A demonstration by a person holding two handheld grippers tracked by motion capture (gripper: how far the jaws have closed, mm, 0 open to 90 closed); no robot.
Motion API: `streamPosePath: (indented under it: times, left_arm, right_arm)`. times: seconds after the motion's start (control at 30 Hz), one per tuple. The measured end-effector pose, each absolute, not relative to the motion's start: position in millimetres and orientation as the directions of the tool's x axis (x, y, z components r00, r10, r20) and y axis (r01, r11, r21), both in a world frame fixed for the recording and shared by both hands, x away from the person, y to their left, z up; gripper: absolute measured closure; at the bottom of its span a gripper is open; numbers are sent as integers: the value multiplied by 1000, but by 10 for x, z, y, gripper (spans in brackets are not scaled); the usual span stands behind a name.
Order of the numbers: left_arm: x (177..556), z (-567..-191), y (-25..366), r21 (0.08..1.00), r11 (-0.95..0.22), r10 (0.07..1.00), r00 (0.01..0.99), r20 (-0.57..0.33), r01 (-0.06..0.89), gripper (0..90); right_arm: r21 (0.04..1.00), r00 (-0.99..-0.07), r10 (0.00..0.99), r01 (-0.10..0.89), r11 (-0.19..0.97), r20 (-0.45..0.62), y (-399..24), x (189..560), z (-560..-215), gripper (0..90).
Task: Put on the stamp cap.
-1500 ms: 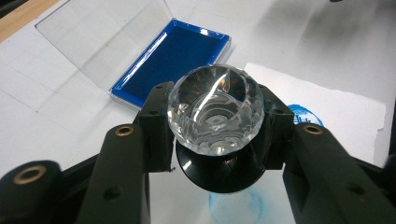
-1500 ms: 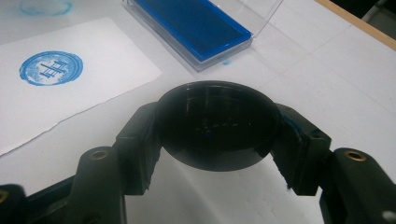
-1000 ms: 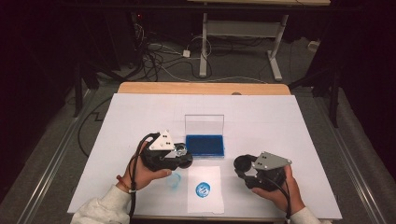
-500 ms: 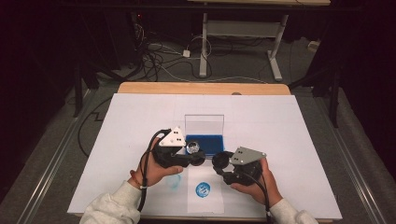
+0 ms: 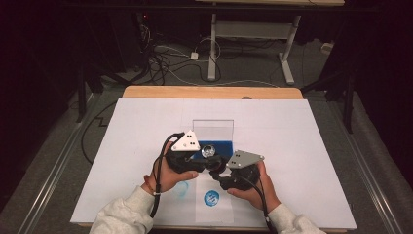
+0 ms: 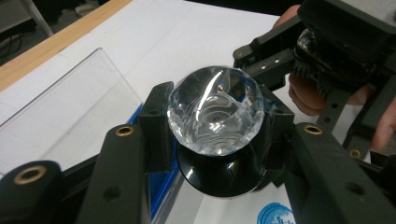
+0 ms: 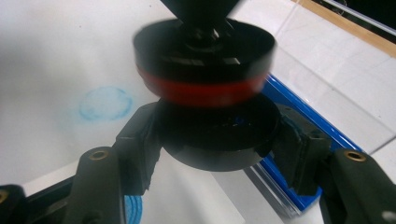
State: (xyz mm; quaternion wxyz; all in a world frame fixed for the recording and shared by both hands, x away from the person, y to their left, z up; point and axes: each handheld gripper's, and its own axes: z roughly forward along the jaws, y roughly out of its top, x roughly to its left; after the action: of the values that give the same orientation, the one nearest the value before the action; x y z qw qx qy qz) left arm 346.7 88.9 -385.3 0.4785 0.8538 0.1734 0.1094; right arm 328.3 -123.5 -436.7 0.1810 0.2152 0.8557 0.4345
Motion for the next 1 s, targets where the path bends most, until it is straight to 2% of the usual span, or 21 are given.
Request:
streamPosePath:
  times: [0.57, 0.9, 1.0]
  left_arm:
    - [3492, -4003, 803, 860, -460, 407, 913, -16, 220, 546]
    - [3559, -4072, 862, 868, -389, 421, 898, -129, 308, 546]
    - [3547, -4073, 863, 874, -380, 428, 895, -123, 302, 547]
  right_arm:
    - [836, -837, 541, 241, 493, -77, -1225, 3291, -4394, 390]
    - [838, -820, 568, 264, 477, -66, -1235, 3287, -4406, 391]
    - [843, -822, 566, 260, 471, -63, -1240, 3287, -4391, 392]
